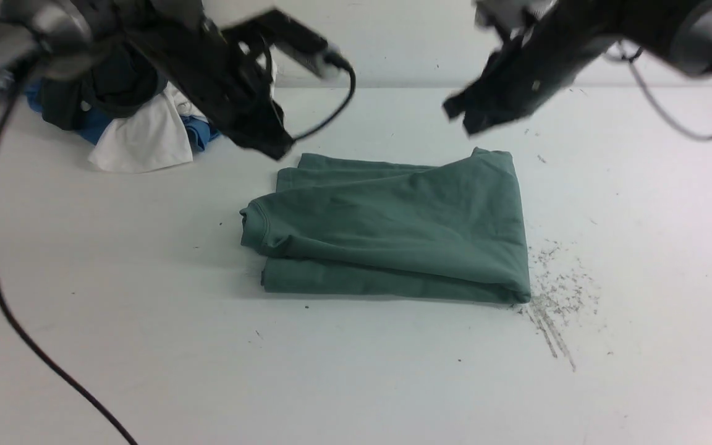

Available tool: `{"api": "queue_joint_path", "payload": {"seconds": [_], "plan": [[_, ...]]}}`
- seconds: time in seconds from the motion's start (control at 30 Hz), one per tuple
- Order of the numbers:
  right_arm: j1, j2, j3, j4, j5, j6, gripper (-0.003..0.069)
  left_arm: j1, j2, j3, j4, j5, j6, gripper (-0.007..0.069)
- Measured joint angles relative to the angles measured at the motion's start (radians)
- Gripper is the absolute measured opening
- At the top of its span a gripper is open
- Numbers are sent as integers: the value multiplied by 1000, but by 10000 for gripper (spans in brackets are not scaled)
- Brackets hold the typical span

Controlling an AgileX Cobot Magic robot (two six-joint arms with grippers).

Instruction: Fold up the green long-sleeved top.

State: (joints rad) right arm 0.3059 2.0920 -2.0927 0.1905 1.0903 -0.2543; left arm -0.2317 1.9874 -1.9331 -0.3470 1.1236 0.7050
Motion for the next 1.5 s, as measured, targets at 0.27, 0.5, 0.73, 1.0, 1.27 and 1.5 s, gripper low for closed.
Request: {"api": "queue_joint_path", "payload": {"seconds": [0.27,0.5,0.73,1.0,1.27,1.5], "plan": [[0,-460,156,-22,-7,-5,-14,1,-499,166,285,42,-293,-8],[0,-801,606,46,-233,-6,-14,2,-930,651,331,-111,-414,-8],[0,-1084,934,104,-518,-9,-14,2,-1385,1094,341,-370,-524,-8],[0,-1289,1120,144,-596,-28,-14,2,-1688,1339,404,-395,-645,-7],[0,-1491,1242,152,-627,-76,-14,2,-1757,1423,411,-395,-654,-7],[0,-1596,1250,152,-616,-82,-14,2,-1757,1426,412,-395,-655,-7]]}}
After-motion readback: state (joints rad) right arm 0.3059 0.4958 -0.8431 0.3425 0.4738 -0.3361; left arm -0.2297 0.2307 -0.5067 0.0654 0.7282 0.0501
